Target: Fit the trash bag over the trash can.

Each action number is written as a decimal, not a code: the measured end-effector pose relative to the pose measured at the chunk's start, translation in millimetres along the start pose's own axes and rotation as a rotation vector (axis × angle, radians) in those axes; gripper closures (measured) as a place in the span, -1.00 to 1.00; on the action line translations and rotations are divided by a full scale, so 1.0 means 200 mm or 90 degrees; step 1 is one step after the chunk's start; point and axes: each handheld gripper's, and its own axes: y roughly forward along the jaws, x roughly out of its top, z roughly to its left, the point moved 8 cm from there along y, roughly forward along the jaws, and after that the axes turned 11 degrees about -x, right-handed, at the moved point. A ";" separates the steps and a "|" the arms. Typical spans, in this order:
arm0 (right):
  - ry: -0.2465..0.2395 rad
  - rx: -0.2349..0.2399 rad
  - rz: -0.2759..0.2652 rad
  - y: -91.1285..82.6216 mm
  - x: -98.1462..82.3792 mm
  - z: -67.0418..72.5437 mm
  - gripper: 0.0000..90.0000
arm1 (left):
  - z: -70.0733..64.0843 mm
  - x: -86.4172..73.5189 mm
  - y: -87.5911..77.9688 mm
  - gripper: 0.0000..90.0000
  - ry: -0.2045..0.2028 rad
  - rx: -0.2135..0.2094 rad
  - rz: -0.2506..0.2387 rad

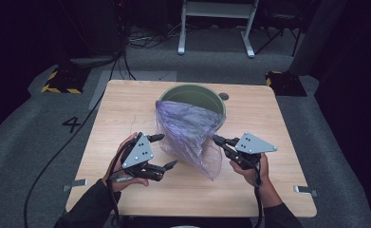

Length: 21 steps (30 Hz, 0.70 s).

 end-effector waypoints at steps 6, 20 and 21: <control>0.000 -0.003 -0.003 -0.01 0.01 0.00 1.00 | -0.08 0.15 0.03 -0.65 0.020 0.011 -0.039; 0.011 0.009 -0.012 -0.02 0.02 0.01 1.00 | -0.10 0.21 0.27 -0.55 -0.005 0.013 0.030; 0.012 0.011 -0.012 -0.02 0.02 0.01 1.00 | -0.09 0.20 0.28 -0.44 -0.006 0.024 0.034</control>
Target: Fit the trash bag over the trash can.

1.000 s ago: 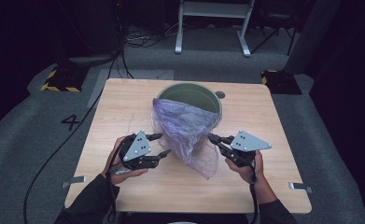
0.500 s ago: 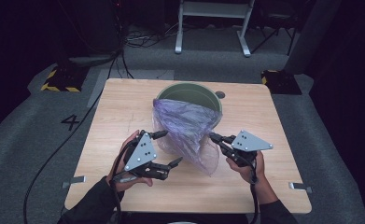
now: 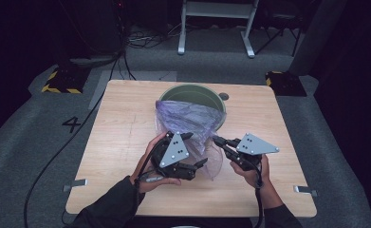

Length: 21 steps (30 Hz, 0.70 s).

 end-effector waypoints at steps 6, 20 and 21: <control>0.000 -0.001 -0.005 -0.01 0.01 0.00 1.00 | 0.10 -0.05 -0.02 0.15 0.008 0.052 0.016; 0.028 -0.070 0.003 -0.01 0.02 -0.14 1.00 | 0.25 -0.16 -0.24 0.70 -0.007 0.059 -0.019; 0.033 -0.075 0.005 -0.01 0.01 -0.15 1.00 | 0.26 -0.17 -0.26 0.70 -0.010 0.055 -0.023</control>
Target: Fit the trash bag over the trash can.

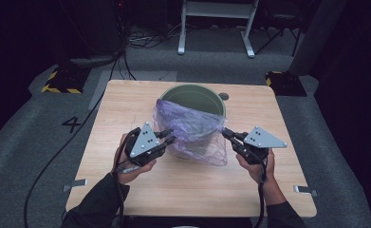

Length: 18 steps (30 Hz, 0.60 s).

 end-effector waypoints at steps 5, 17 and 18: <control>0.026 -0.044 0.005 0.02 0.01 -0.11 1.00 | 0.04 -0.04 -0.07 0.69 -0.004 -0.004 -0.011; 0.062 -0.101 -0.010 0.03 0.11 -0.30 1.00 | 0.12 -0.05 -0.20 0.65 -0.003 0.013 -0.018; 0.067 -0.102 -0.009 0.03 0.11 -0.32 1.00 | 0.13 -0.06 -0.20 0.65 -0.006 0.012 -0.016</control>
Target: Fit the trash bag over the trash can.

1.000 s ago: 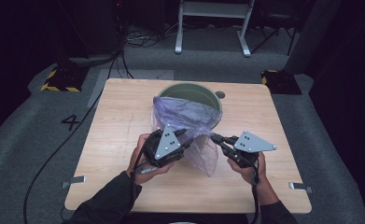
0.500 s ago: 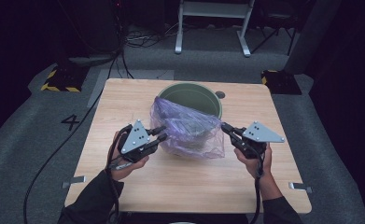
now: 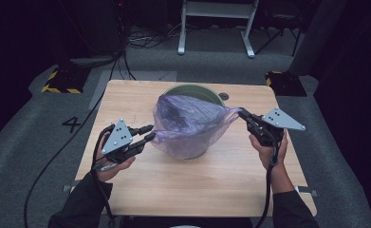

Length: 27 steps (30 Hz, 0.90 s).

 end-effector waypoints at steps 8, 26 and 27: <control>0.020 -0.003 0.048 0.12 -0.06 -0.04 1.00 | -0.05 -0.06 0.03 0.49 0.001 -0.040 0.036; -0.022 0.050 0.032 0.09 -0.05 0.03 1.00 | -0.23 0.21 0.01 -0.56 0.044 -0.045 -0.009; -0.026 0.059 0.029 0.09 -0.05 0.04 1.00 | -0.21 0.23 0.00 -0.56 0.046 -0.041 -0.008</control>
